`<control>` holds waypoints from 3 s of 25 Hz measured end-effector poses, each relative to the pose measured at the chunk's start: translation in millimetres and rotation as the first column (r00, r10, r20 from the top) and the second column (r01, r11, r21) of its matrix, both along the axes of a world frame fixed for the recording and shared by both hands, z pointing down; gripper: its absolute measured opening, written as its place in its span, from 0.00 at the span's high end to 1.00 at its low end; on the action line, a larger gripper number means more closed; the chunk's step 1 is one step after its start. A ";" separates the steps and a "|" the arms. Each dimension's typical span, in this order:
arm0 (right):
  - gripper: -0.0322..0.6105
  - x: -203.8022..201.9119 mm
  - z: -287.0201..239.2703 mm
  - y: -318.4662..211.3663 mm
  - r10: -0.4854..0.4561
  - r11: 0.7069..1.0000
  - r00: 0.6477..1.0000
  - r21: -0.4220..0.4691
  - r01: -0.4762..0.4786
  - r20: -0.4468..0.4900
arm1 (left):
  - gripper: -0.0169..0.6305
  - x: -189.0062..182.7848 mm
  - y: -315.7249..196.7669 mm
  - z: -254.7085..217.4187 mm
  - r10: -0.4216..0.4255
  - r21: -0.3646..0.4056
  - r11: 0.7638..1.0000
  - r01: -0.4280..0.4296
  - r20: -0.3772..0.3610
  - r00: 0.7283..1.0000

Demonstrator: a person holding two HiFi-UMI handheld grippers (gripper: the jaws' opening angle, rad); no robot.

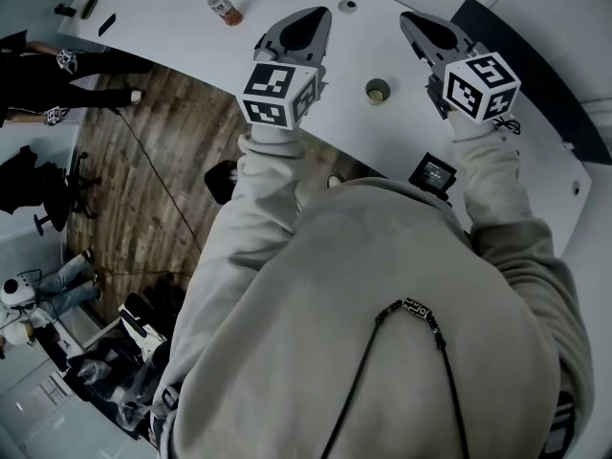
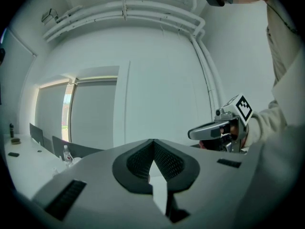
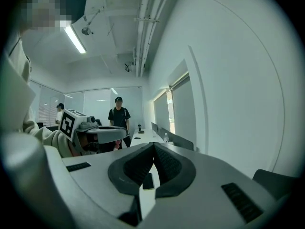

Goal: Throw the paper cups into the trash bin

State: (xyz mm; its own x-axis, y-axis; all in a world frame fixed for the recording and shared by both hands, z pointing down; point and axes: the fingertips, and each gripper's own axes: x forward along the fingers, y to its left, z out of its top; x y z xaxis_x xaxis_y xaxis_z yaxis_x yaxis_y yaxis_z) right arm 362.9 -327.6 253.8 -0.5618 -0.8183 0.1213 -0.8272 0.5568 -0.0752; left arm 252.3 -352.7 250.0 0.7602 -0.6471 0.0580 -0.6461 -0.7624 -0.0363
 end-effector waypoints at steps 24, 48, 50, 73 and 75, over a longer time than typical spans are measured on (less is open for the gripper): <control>0.92 18.5 178.0 -85.3 0.059 0.936 0.998 -0.349 -0.056 -0.001 | 0.97 16.1 -80.2 178.6 0.044 -0.350 0.936 -0.023 0.051 0.998; 0.73 29.3 285.5 -11.4 0.056 0.750 0.996 -0.655 -0.090 -0.073 | 0.97 50.7 -19.4 247.9 0.143 -0.523 0.847 -0.093 0.057 0.988; 0.73 31.6 290.1 -11.4 0.055 0.744 0.995 -0.661 -0.096 -0.082 | 0.97 51.0 -16.8 250.1 0.145 -0.526 0.846 -0.093 0.059 0.988; 0.89 51.0 291.3 -11.4 0.086 0.721 0.973 -0.661 -0.211 -0.216 | 0.97 55.8 -12.7 246.6 0.157 -0.518 0.848 -0.110 0.048 0.986; 0.89 50.0 287.8 -14.4 0.088 0.726 0.972 -0.654 -0.212 -0.217 | 0.97 56.9 -13.9 245.9 0.164 -0.515 0.849 -0.116 0.049 0.985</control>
State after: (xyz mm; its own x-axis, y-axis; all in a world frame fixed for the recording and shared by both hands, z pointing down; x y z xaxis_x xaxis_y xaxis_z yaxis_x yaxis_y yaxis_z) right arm 412.9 -342.0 541.7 -0.3602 -0.5608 0.7455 -0.9299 0.2796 -0.2389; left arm 309.2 -366.6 495.9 0.8167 -0.3961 0.4198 -0.5438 -0.7715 0.3301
